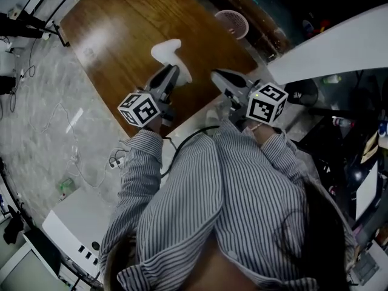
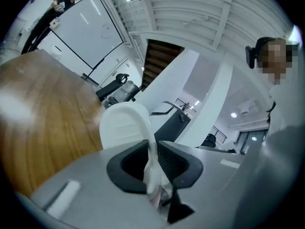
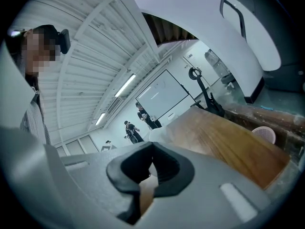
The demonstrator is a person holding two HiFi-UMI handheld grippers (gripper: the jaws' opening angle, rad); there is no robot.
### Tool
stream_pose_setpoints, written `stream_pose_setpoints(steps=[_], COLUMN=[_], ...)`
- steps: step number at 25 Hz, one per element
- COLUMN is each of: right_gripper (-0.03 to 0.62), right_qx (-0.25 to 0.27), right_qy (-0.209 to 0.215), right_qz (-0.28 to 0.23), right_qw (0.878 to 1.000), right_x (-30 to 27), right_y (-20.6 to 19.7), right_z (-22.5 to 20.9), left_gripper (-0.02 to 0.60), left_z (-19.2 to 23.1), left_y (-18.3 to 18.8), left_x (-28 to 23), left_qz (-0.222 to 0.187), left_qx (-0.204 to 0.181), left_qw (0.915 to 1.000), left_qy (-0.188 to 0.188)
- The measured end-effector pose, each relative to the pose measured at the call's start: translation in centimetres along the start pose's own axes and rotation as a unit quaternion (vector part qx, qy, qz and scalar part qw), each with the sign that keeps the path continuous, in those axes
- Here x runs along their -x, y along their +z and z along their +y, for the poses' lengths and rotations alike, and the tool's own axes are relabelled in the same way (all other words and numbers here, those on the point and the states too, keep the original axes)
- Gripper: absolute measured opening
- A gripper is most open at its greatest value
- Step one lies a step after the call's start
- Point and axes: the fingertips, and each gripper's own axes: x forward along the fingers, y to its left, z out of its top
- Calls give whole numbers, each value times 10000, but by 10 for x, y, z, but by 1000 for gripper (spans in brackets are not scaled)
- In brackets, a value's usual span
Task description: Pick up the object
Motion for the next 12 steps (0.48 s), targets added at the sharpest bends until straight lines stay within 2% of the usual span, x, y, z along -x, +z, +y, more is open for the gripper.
stream_pose_setpoints(steps=[3,12], right_gripper=[2,2], right_qx=[-52,38], right_qy=[76,-130], right_qz=[70,320], right_qw=[9999,9994], right_x=[-4,-16], right_y=[-4,-11], right_z=[0,-4], left_gripper=[68,67], left_z=[-6,-12], left_y=[5,8], left_x=[5,20], left_qz=[-259,-401], left_qx=[163,189], left_qw=[9994,9988], left_qy=[-152,-183])
